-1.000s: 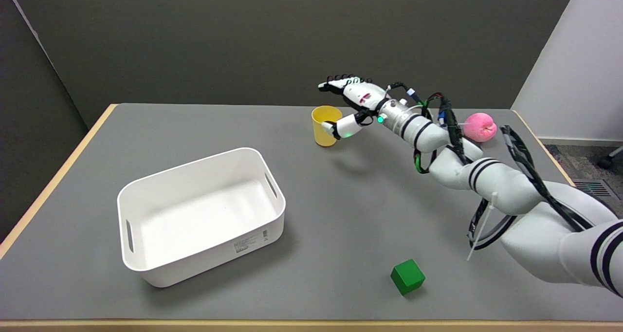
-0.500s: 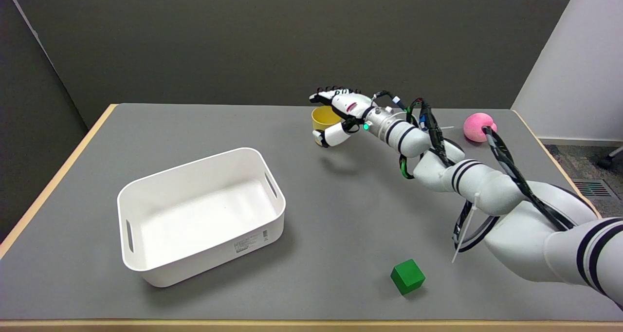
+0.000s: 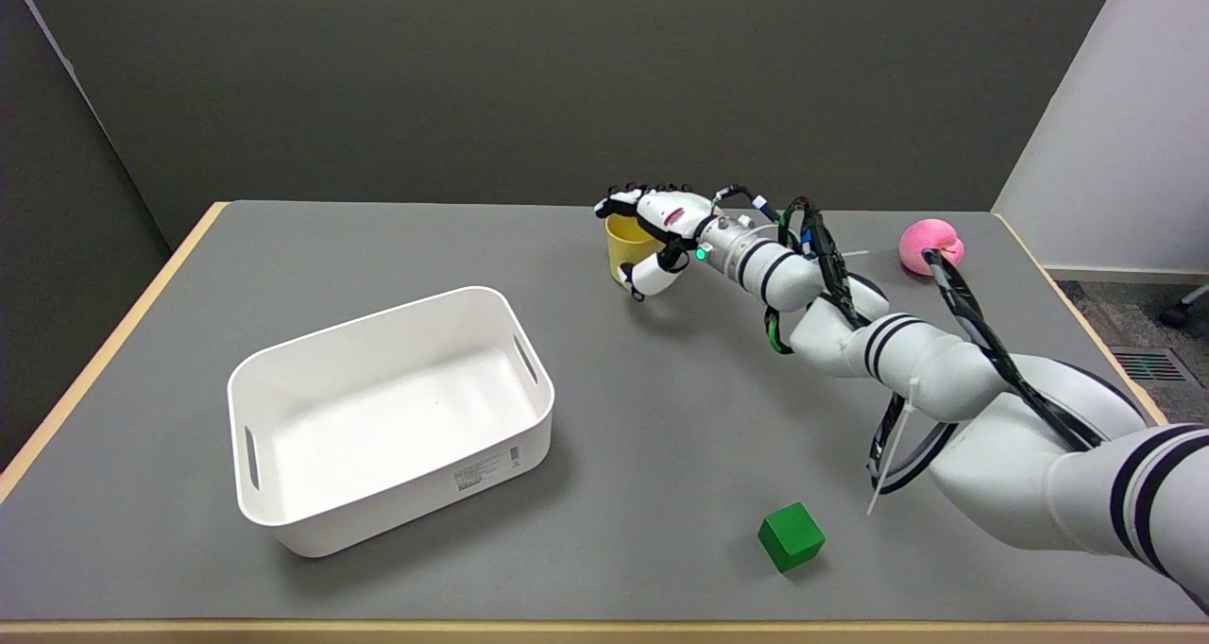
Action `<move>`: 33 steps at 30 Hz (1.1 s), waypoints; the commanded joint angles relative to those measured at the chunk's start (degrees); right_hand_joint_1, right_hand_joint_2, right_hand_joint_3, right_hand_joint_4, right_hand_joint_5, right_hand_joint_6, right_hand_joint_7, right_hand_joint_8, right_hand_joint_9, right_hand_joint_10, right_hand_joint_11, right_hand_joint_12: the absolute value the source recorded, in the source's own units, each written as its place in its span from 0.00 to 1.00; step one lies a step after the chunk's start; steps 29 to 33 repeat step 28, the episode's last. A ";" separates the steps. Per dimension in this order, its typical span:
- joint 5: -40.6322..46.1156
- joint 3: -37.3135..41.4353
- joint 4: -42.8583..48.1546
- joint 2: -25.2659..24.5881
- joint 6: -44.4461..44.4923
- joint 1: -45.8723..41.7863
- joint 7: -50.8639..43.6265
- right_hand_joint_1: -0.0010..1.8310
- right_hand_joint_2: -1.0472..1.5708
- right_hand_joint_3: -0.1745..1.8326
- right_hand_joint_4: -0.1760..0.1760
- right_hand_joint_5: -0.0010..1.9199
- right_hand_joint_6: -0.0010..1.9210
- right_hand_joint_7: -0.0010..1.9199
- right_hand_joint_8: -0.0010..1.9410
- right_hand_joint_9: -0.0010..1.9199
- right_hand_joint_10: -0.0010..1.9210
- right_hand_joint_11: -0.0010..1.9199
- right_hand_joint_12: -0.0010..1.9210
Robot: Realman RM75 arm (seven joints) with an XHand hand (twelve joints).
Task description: Pick up the cup.
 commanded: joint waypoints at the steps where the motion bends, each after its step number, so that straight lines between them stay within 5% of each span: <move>1: -0.60 0.49 -0.25 -0.37 -0.13 -0.48 -0.34 0.61 0.74 0.54 0.70 0.16 0.58 0.29 0.36 0.29 0.57 0.31 0.89; 3: -0.60 1.42 -0.25 -0.20 0.95 -0.72 -0.34 0.60 0.88 0.16 0.46 0.26 0.88 0.35 0.71 0.35 0.62 0.36 0.98; 5: -0.60 2.09 -0.25 -0.04 2.18 -0.82 -0.34 0.69 0.89 0.12 0.22 0.25 0.90 0.34 0.74 0.35 0.81 0.36 0.97; 6: -0.60 2.68 0.02 0.10 2.86 -0.96 -0.34 0.71 0.89 0.12 0.20 0.25 0.89 0.34 0.75 0.35 0.84 0.36 0.98; 15: -0.60 8.18 13.79 4.35 5.88 -4.84 -0.42 0.71 0.85 0.20 0.21 0.27 0.86 0.36 0.73 0.36 0.85 0.39 1.00; 28: -3.13 6.89 54.81 13.13 12.24 -13.80 0.14 0.72 0.86 0.15 0.15 0.29 0.84 0.39 0.69 0.38 0.80 0.45 0.99; 33: -3.13 6.89 54.81 13.13 12.24 -13.80 0.14 0.72 0.86 0.15 0.15 0.29 0.84 0.39 0.69 0.38 0.80 0.45 0.99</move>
